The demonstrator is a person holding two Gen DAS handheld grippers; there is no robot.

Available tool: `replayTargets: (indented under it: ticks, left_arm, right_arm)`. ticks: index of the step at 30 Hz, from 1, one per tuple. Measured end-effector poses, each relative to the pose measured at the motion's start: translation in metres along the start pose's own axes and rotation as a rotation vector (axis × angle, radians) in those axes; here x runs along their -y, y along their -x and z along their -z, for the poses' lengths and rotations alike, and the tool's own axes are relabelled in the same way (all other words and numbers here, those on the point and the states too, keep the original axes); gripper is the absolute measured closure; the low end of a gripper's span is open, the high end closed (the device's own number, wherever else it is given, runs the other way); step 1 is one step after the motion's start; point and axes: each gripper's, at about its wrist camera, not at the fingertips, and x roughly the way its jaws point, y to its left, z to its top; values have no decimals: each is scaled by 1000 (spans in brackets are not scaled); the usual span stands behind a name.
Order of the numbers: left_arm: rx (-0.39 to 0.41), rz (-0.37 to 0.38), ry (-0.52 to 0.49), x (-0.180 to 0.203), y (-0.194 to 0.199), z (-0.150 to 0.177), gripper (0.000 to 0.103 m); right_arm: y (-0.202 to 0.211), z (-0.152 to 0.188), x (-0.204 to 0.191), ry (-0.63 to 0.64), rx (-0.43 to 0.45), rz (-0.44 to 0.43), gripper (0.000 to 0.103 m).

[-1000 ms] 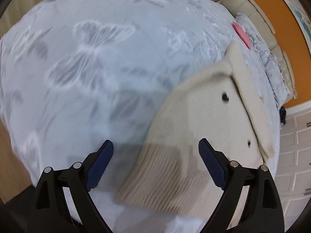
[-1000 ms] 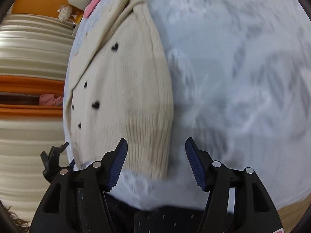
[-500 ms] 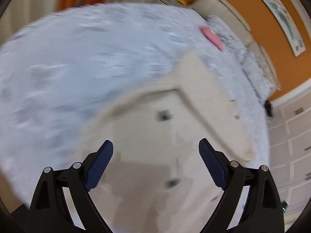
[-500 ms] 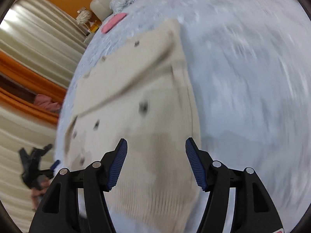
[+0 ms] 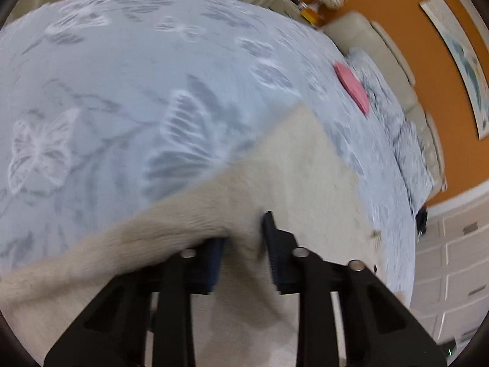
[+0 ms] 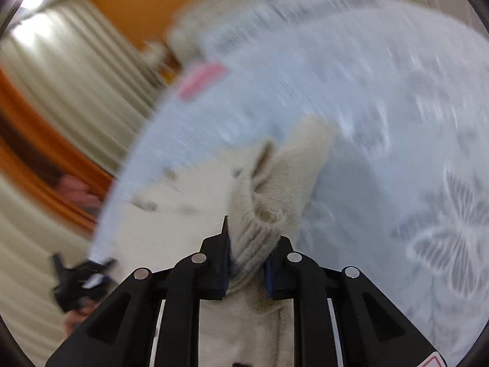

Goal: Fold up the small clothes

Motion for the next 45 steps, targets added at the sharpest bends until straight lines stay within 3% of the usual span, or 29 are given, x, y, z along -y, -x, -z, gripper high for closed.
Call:
replayTargets:
  ticks: [1,3,4,5,6,7,8,10,11,15,17,19,20,21,23,25,27,28,31,32,33,36,39,40,41,42,45]
  left_arm:
    - [6,16,5,-11,-4,2,83]
    - [48,40,-50,-13,-3,11,83]
    - [60,24,-80,-7,-1,16,83]
    - [73,11,-105,-1,1,20,82]
    - [76,14,-112,1,2,21,79]
    - [73,30,-106,-2,5,22,77]
    - [70,48,-92,-4,7,22,76]
    - [71,93,-61,-10,10,22,75]
    - [73,102,-56,-13,11,20,75]
    - [111,92,-94,-17,5,25,73]
    - [145,83,-117,-22,8,29,74]
    - [162,73,-140,-21,9,32,74]
    - [164,80,-138,-23,8,31,74]
    - [166,90,-136,-27,9,31,75]
    - [173,111,-128,-32,9,30,77]
    - [188,124,-133,-34,9,32,77]
    - [199,120,-136,-34,9,35,77]
    - [202,122,-135,-35,9,35,77]
    - [201,135,-128,-36,10,34,77]
    - [199,139,-126,-36,10,35,77]
    - [197,142,-125,-37,10,35,77]
    - [191,136,-129,-36,11,34,77]
    - [187,120,-141,-33,11,35,77]
    - [187,117,-142,-33,11,35,77]
    - [188,116,-144,-33,11,35,77]
    - [189,118,-143,-33,11,35,77]
    - [194,125,-143,-33,11,35,77]
  right_arm:
    - [-7,8,12,21,-9,52,86]
    - [-48,27,53,-52,-192,175,81]
    - [-42,32,69,-114,-151,103,78]
    - [-34,28,68,-127,-133,126,59]
    - [-23,23,64,-130,-115,192,51]
    - [-6,17,54,-118,-57,256,51]
    - [8,13,41,-90,-1,260,51]
    - [20,5,0,-13,47,174,53]
    - [15,2,-20,18,31,112,61]
    - [-67,17,-129,141,-178,-156,88]
    - [-119,36,-175,209,-271,-187,91]
    - [-160,52,-196,254,-332,-156,93]
    - [-178,53,-194,270,-352,-108,94]
    - [-181,52,-187,273,-349,-68,103]
    - [-176,27,-129,188,-282,-10,103]
    - [-144,11,-60,45,-206,36,103]
    - [-103,-5,-5,-44,-127,229,102]
    - [-64,-8,23,-105,-79,211,100]
    - [23,16,48,-118,-6,197,75]
    - [39,29,49,-115,-7,191,56]
    - [48,40,52,-116,-11,182,50]
    - [40,76,49,-138,-119,148,50]
    - [14,77,40,-123,-146,140,52]
    - [0,73,33,-91,-154,139,57]
    - [-14,68,30,-51,-169,168,81]
    - [-24,58,30,-24,-183,190,84]
    - [6,47,37,-54,-85,154,88]
